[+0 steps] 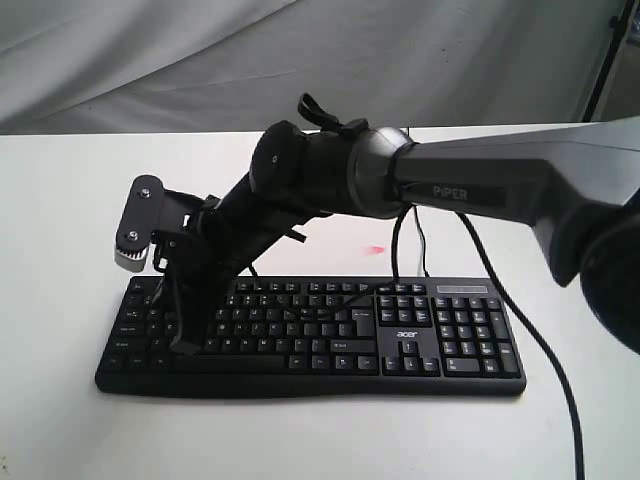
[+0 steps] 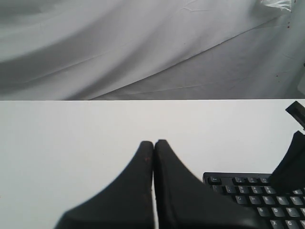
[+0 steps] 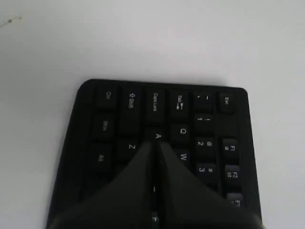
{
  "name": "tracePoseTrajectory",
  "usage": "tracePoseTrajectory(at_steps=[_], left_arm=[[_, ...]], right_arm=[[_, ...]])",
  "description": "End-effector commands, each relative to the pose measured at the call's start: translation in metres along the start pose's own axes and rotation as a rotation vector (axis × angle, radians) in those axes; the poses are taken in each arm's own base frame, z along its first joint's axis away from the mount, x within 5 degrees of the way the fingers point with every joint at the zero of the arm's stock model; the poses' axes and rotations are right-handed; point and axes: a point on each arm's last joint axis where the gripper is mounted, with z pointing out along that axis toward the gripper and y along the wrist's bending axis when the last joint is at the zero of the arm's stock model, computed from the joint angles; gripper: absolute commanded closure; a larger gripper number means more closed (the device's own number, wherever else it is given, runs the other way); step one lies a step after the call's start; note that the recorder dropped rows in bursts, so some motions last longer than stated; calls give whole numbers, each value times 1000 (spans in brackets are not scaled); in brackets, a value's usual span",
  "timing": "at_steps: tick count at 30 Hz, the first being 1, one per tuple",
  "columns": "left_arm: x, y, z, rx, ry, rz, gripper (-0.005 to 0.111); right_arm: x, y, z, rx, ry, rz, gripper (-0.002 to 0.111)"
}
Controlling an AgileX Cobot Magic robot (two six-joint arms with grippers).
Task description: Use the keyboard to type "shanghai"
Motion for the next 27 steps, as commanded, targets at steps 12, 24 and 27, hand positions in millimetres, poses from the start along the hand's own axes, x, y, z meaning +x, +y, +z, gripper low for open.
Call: tracePoseTrajectory(at_steps=[12,24,27], left_arm=[[0,0,0,5,1,-5,106],[0,0,0,5,1,-5,106],[0,0,0,5,1,-5,106]], right_arm=[[13,-13,-43,-86,49,30,108],[50,-6,-25,-25,162,61,108],[51,-6,-24,-25,158,64,108]])
